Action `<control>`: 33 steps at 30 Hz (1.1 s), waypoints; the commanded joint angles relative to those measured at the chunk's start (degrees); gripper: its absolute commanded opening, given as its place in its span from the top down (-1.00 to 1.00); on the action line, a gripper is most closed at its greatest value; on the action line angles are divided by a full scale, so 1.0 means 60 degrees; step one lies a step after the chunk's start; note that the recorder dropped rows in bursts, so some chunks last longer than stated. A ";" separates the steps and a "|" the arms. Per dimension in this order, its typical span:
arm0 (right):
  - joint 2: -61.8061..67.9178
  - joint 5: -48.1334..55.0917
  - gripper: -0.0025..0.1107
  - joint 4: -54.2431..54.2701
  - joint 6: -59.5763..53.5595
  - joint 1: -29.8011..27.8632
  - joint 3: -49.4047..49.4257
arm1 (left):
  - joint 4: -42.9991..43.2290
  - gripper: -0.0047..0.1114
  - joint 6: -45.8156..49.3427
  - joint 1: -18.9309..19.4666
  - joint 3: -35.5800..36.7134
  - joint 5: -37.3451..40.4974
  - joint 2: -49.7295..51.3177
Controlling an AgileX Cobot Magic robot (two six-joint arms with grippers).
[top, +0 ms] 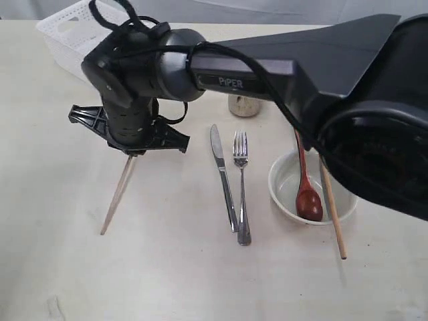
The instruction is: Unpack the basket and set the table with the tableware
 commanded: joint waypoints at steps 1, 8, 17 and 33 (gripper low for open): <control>-0.0082 -0.0009 0.96 -0.0176 0.2722 -0.0004 0.0010 | -0.0002 0.90 0.0060 0.0026 0.0035 0.0091 -0.0040; 0.0023 -0.0165 0.96 0.0455 0.4775 -0.0049 0.0010 | -0.0002 0.90 0.0060 0.0026 0.0035 0.0375 -0.0040; 0.0827 0.1034 0.96 0.1031 0.7139 -0.0063 0.0010 | -0.0002 0.90 0.0060 0.0026 0.0035 0.0393 -0.0040; 0.0678 0.0490 0.96 -0.0294 0.4045 -0.0253 0.0015 | -0.0002 0.90 0.0060 0.0026 0.0035 0.0393 -0.0040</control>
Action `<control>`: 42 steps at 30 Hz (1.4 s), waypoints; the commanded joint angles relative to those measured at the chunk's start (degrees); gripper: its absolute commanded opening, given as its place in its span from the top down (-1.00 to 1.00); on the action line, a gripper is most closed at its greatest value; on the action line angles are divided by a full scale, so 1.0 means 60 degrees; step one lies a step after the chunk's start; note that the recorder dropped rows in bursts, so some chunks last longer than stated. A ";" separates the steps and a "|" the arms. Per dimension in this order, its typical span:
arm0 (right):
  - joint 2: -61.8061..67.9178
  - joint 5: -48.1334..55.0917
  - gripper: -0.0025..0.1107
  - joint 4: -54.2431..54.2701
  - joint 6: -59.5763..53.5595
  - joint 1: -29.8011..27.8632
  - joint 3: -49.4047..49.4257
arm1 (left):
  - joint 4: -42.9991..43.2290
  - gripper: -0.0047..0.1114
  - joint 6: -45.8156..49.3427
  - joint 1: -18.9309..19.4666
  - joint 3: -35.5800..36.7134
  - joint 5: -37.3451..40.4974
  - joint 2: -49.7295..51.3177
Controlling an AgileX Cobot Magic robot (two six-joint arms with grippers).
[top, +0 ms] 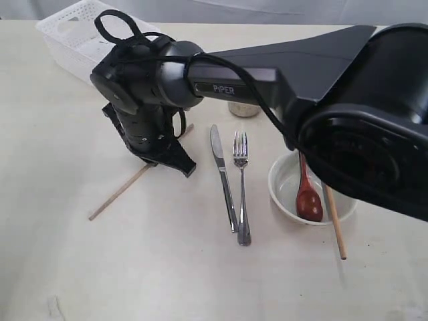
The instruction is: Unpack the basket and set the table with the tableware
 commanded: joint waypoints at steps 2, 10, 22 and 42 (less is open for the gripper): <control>0.0114 -0.1092 0.96 -0.0093 -0.1102 -0.0063 0.0115 | -0.0002 0.90 0.0039 0.0026 0.0035 0.0026 -0.0040; 0.0020 -0.0860 0.96 -0.0566 -0.2637 -0.0045 0.0115 | -0.0002 0.90 0.0039 0.0026 0.0035 0.0026 -0.0040; -0.0014 -0.0939 0.96 -0.0871 -0.3450 -0.0065 0.0115 | -0.0002 0.90 0.0039 0.0026 0.0035 0.0026 -0.0040; 0.0097 -0.3418 0.96 -0.0801 -0.3150 -0.0065 0.0115 | -0.0002 0.90 -0.0082 0.0026 0.0035 0.0022 -0.0040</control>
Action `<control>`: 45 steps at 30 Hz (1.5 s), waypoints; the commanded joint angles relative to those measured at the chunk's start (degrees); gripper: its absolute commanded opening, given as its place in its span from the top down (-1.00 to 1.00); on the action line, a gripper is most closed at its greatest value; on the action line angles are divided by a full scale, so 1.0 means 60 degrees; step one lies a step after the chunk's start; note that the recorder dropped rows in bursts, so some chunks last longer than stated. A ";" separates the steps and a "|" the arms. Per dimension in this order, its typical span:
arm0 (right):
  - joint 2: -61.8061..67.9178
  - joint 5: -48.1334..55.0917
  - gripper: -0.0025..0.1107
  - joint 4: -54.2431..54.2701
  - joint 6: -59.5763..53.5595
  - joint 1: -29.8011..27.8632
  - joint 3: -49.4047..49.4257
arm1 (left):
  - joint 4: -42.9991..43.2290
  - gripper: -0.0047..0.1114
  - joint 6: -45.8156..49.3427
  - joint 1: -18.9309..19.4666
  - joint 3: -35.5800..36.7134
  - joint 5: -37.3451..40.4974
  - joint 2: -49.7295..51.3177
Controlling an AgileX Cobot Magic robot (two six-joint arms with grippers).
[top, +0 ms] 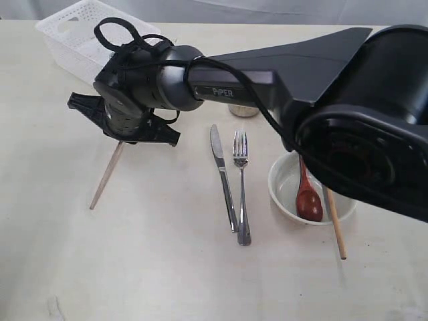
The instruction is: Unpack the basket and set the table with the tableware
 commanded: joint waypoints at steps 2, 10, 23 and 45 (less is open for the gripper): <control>0.0126 -0.0194 0.96 -0.0048 0.0016 -0.0049 0.0010 | -0.0002 0.90 -0.0061 0.0026 0.0035 0.0006 -0.0040; 0.0211 -0.0255 0.96 -0.0048 0.0016 -0.0049 0.0010 | -0.0002 0.90 -0.0038 0.0026 0.0035 0.0006 -0.0040; 0.0063 0.1071 0.96 -0.0410 0.1015 -0.0049 0.0010 | -0.0002 0.90 -0.0038 0.0026 0.0035 -0.0038 -0.0040; 0.0047 0.3735 0.96 0.2396 0.5733 -0.0069 0.0010 | -0.0002 0.90 -0.0038 0.0026 0.0035 -0.0017 -0.0040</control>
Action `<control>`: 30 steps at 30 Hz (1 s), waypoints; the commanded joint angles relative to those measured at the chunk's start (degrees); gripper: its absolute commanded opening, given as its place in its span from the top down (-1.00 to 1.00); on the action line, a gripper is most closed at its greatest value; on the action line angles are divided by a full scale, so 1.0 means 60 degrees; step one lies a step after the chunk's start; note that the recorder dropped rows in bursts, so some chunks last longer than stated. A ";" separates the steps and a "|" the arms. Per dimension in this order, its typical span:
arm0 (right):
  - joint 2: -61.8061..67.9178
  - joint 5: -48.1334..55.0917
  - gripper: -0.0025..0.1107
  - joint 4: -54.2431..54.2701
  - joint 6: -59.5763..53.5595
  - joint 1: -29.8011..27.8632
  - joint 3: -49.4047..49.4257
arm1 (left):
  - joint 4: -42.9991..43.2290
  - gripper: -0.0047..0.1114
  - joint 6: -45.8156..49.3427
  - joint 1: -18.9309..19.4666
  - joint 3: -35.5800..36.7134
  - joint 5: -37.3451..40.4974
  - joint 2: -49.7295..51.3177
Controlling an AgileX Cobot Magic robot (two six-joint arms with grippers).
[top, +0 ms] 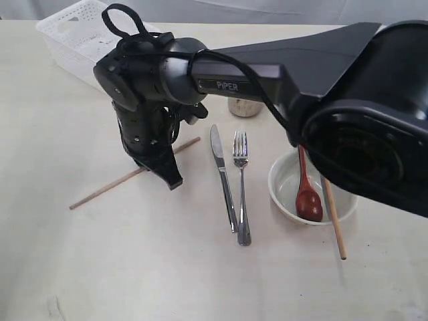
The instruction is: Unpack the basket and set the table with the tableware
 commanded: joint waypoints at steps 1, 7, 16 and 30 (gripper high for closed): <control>0.0121 0.0492 0.91 0.0646 0.0414 -0.0030 0.0066 | -0.0002 0.90 -0.0002 0.0026 0.0035 -0.0017 -0.0040; 0.0121 -0.0093 0.03 0.0197 -0.0513 -0.0030 0.0066 | -0.0002 0.90 -0.0002 0.0026 0.0035 0.0000 -0.0040; -0.1386 0.2353 -0.37 -0.1765 -0.3283 0.0401 0.0047 | -0.0002 0.90 -0.0002 0.0026 0.0035 0.0000 -0.0040; -0.1609 0.0480 -0.37 -0.3864 -1.3959 0.2106 0.0047 | -0.0002 0.90 -0.0002 0.0026 0.0035 0.0000 -0.0040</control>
